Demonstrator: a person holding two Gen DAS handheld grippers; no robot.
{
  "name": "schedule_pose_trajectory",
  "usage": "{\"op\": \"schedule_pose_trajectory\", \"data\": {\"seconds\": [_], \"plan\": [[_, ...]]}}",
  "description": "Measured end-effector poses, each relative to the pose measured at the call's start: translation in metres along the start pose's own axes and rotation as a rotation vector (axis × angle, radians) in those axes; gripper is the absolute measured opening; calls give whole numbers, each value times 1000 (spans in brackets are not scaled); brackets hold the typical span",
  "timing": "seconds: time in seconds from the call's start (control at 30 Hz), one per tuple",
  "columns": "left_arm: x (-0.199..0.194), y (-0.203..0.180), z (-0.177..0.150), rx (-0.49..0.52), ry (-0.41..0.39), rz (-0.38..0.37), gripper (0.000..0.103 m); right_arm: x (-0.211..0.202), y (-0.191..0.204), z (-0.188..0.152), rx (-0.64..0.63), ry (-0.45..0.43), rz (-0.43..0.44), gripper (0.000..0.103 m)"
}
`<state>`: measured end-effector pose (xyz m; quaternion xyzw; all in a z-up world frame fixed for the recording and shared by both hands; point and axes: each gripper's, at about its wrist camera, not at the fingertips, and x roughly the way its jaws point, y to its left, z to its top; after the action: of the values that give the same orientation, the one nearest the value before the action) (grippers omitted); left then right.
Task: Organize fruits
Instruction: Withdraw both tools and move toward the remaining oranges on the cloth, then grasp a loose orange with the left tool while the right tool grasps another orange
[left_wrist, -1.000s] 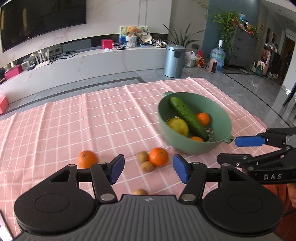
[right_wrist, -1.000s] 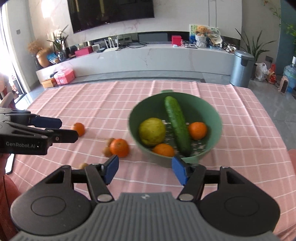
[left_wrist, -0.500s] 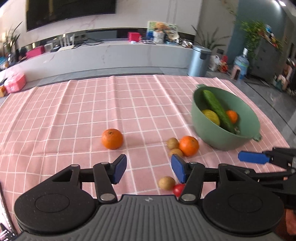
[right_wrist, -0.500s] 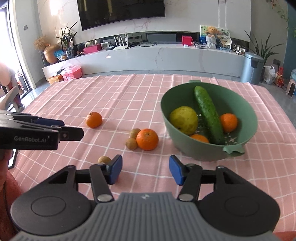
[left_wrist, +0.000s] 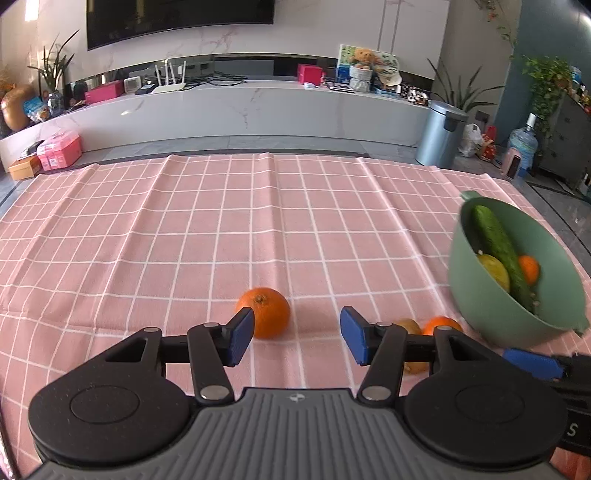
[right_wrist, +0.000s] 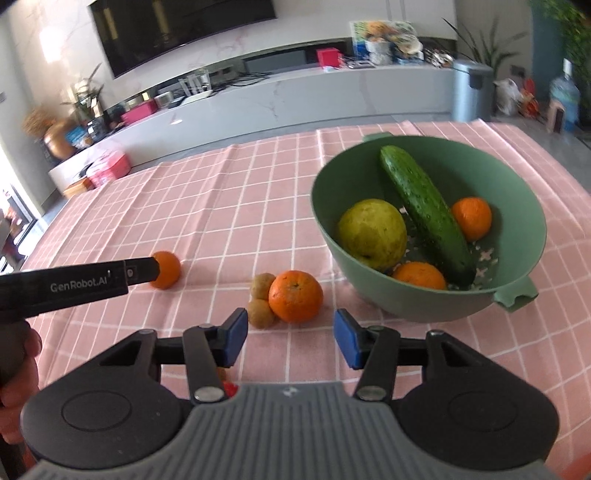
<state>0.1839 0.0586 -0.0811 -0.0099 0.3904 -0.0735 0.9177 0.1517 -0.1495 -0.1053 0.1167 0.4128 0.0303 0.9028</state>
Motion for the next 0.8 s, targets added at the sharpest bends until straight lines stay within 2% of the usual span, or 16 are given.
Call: {"op": "schedule_pose_trajectory", "data": {"seconds": [0.23, 0.6, 0.67, 0.8], "plan": [[15, 10, -5, -17, -5, -3, 64, 18, -5, 2, 110, 0, -20, 50], [30, 14, -3, -44, -17, -5, 65, 40, -2, 4, 165, 32, -30, 50], [33, 14, -4, -42, -19, -6, 69, 44, -4, 4, 177, 46, -24, 50], [36, 12, -3, -28, -26, 6, 70, 51, -6, 3, 191, 54, -12, 50]]}}
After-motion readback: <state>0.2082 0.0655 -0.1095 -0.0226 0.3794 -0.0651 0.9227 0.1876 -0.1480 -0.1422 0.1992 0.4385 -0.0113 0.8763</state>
